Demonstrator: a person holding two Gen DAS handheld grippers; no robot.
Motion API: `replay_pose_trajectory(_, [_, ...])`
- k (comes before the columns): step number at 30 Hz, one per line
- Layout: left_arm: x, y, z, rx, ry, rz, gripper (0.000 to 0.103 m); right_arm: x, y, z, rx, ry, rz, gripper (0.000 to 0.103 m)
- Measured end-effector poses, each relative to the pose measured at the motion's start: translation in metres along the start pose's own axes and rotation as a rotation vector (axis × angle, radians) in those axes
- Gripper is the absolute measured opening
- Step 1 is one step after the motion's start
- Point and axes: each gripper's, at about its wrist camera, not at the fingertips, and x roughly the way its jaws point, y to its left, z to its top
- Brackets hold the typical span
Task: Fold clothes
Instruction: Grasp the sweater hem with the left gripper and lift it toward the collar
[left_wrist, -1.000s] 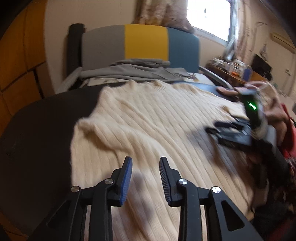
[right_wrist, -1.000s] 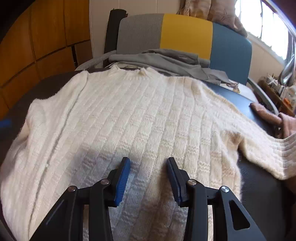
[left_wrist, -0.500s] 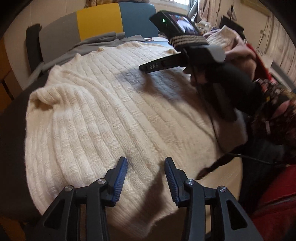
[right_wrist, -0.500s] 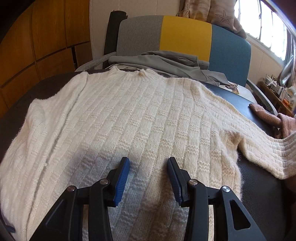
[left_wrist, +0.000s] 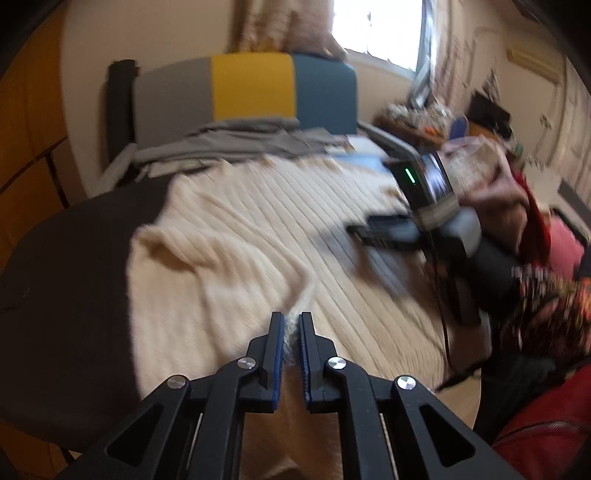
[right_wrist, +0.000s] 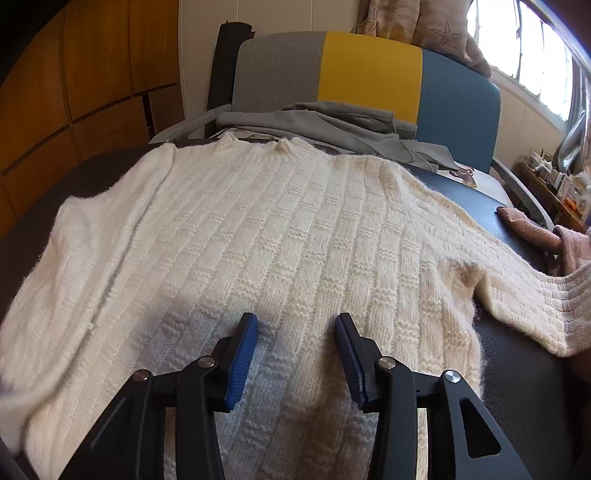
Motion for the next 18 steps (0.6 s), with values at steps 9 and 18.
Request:
replay_pose_trajectory(9, [-0.030,0.160,0.074,-0.189,-0.098,0.246,0.007,0.000,0.001,0.000,0.001,0.000,-0.001,0.045])
replay_pose_trajectory(18, [-0.006,0.303,0.089,-0.350,-0.061,0.480,0.007,0.001,0.002,-0.001,-0.008,-0.001,-0.010,0.046])
